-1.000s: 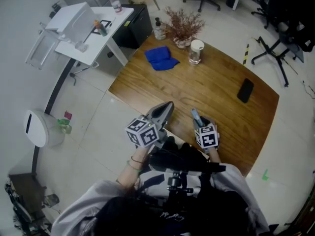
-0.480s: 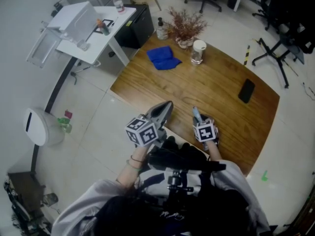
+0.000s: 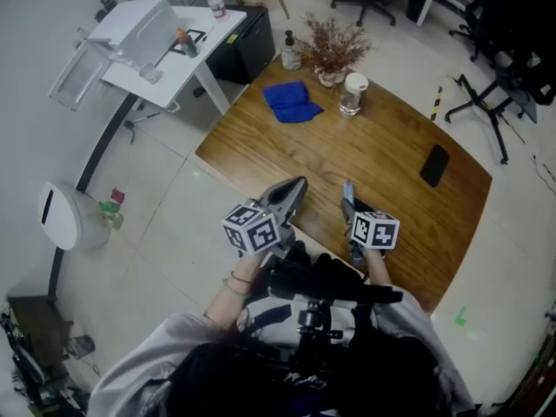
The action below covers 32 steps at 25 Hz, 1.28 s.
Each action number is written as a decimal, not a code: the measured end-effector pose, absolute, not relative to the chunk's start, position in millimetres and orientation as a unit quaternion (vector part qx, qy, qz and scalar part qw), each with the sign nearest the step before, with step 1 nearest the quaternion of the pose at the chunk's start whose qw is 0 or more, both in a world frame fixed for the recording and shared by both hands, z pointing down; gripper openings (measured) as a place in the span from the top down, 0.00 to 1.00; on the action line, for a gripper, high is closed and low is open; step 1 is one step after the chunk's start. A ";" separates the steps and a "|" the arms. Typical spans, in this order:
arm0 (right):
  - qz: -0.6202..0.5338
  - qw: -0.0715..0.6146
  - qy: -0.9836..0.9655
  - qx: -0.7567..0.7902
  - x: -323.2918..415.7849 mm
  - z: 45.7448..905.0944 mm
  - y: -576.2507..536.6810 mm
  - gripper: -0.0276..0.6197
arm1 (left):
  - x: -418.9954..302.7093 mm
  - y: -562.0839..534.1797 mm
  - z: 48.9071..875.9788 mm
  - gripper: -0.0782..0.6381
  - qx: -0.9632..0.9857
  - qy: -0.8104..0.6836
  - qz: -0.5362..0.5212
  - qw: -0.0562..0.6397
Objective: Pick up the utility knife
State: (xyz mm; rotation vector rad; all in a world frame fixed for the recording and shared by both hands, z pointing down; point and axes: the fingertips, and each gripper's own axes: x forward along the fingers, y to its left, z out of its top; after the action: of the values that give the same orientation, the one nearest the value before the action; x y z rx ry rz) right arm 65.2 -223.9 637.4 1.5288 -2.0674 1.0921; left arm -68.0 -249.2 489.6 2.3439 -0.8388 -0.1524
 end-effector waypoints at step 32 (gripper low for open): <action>0.272 0.130 -0.778 0.550 82.9 519.6 -208.4 0.74 | -38.9 -250.4 498.7 0.88 0.901 -0.334 -0.001 0.276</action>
State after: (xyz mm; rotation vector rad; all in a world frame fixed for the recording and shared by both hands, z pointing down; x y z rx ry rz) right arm 82.9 -208.4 519.6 1.5995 -2.2623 0.7917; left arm -38.9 -250.4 498.7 2.4207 -0.8971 -0.0019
